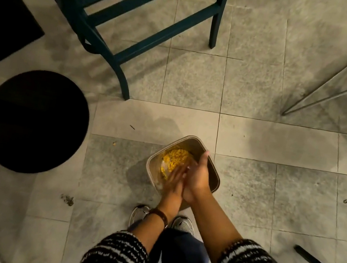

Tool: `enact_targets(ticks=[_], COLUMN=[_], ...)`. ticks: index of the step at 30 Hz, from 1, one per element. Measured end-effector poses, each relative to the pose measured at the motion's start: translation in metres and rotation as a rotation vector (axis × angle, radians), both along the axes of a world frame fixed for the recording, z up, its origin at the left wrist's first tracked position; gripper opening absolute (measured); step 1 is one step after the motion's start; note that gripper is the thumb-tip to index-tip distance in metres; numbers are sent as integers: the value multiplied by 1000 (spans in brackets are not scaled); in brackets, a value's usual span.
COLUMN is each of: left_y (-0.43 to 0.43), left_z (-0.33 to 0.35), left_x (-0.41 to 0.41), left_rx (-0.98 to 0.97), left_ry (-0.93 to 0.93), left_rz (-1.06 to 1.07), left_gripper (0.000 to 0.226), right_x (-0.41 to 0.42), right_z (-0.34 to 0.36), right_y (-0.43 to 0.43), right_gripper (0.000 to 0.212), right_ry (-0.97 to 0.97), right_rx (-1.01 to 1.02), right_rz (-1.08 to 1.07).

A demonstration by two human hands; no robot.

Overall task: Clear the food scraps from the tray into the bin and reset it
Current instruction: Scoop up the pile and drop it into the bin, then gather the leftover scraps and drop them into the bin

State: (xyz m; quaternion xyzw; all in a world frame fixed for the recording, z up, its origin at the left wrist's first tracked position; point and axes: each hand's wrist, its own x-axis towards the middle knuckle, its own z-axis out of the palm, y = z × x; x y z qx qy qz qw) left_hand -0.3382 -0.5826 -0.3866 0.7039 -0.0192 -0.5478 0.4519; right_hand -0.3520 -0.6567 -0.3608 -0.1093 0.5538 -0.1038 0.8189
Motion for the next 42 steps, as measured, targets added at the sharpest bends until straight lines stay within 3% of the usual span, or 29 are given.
enact_targets(ticks=[3, 9, 11, 15, 20, 23, 28, 32, 42], left_y=[22, -5, -8, 5, 36, 68, 127, 180, 327], left_z=[-9, 107, 157, 273, 415, 467, 507, 519, 530], left_x=[16, 22, 29, 45, 59, 61, 54, 75, 172], left_rx=[189, 49, -5, -101, -203, -251, -311, -344, -323], left_ry=[-144, 263, 308, 174, -40, -128, -181, -232, -247], left_rz=[-281, 50, 112, 82, 21, 39, 227, 465, 874], left_gripper=[46, 53, 53, 49, 36, 37, 40, 44, 41], right_x=[4, -10, -18, -29, -34, -30, 5, 57, 171], right_z=[42, 149, 199, 295, 405, 445, 477, 495, 496], right_y=[-13, -2, 2, 2, 16, 34, 85, 135, 274], right_gripper=[80, 67, 64, 59, 66, 64, 59, 40, 38], right_ry=[-27, -9, 6, 78, 30, -44, -177, -322, -432], right_rx=[-133, -321, -394, -577, -746, -843, -855, -976, -1045], right_rz=[-10, 84, 183, 401, 614, 686, 836, 1020, 1288])
